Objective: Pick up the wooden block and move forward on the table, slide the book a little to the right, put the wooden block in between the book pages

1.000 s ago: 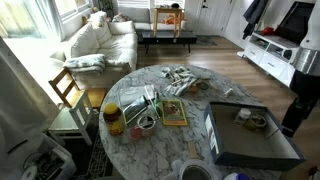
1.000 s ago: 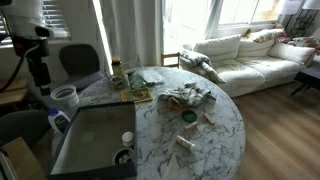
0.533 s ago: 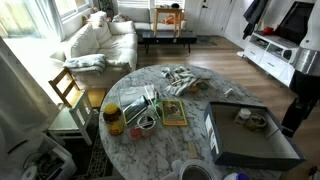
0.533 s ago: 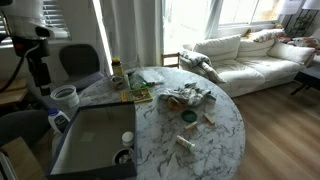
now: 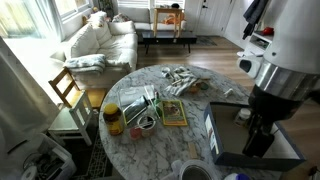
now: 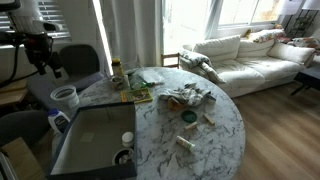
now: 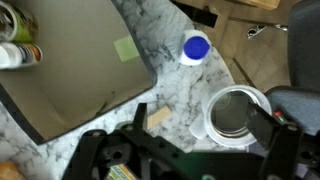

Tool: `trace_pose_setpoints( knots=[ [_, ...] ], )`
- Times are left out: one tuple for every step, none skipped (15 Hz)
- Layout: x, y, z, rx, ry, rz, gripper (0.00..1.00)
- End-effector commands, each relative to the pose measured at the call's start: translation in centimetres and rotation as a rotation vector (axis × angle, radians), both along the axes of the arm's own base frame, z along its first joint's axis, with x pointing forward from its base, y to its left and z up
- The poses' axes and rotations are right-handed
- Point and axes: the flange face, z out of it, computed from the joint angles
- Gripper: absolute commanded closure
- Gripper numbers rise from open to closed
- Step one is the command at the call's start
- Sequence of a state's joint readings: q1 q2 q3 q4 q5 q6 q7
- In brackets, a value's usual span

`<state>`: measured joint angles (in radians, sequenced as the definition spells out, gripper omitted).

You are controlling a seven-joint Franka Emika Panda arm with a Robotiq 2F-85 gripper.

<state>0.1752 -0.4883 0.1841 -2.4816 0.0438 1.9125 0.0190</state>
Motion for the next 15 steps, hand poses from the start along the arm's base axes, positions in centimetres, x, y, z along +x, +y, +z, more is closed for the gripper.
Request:
trace_pose_setpoints(
  knots=[
    [2.4,8.6,-1.0,0.032,-0.024,0.203,0.00],
    [2.7,11.0,-1.4,0.039,-0.033,0.260,0.00],
    [3.0,13.0,-1.9,0.049,-0.040,0.315,0.00],
    [3.2,14.9,-2.5,0.063,-0.046,0.369,0.00],
    [3.4,16.6,-3.2,0.079,-0.049,0.423,0.00],
    [3.5,18.1,-4.1,0.094,-0.049,0.474,0.00],
    [3.6,19.6,-5.0,0.113,-0.049,0.527,0.00],
    [3.7,20.8,-6.1,0.132,-0.049,0.578,0.00],
    [3.9,21.7,-6.9,0.148,-0.041,0.630,0.00],
    [3.0,19.8,-5.2,0.114,-0.061,0.546,0.00],
    [3.3,20.6,-6.0,0.125,-0.053,0.580,0.00],
    [3.5,21.1,-6.5,0.130,-0.045,0.598,0.00],
    [3.8,21.3,-6.8,0.134,-0.039,0.606,0.00],
    [3.9,21.4,-6.9,0.135,-0.037,0.611,0.00],
    [3.9,21.4,-6.9,0.136,-0.038,0.613,0.00]
  ],
)
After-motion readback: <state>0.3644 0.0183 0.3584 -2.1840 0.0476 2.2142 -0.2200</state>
